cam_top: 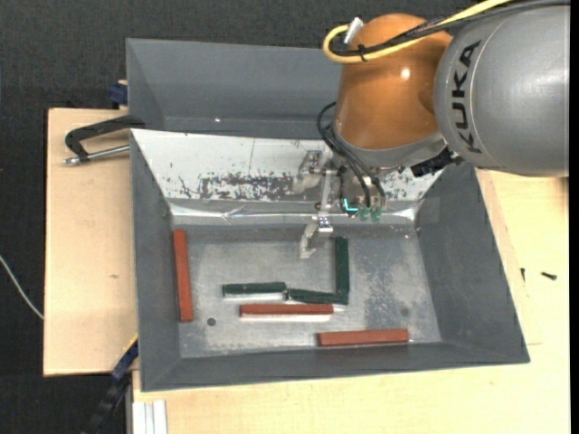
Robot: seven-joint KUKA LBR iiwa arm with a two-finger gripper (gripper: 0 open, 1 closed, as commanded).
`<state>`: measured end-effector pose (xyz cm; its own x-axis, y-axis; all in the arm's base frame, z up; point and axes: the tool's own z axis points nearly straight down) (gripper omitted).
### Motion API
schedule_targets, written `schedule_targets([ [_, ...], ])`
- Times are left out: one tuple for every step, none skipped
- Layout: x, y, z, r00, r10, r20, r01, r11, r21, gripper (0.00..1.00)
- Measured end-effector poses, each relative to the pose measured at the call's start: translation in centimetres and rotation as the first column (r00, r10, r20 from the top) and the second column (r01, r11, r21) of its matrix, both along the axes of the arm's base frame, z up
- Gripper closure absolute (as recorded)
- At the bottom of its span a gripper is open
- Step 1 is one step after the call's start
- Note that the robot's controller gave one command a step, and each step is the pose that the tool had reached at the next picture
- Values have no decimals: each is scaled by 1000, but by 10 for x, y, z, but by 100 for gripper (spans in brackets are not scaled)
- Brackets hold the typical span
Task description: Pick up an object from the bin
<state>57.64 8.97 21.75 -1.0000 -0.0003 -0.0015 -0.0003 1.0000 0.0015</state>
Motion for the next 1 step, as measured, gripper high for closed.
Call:
schedule_targets([
  [-39, 16, -103, 1000, -13, -3, 13, 1000, 0, 100],
])
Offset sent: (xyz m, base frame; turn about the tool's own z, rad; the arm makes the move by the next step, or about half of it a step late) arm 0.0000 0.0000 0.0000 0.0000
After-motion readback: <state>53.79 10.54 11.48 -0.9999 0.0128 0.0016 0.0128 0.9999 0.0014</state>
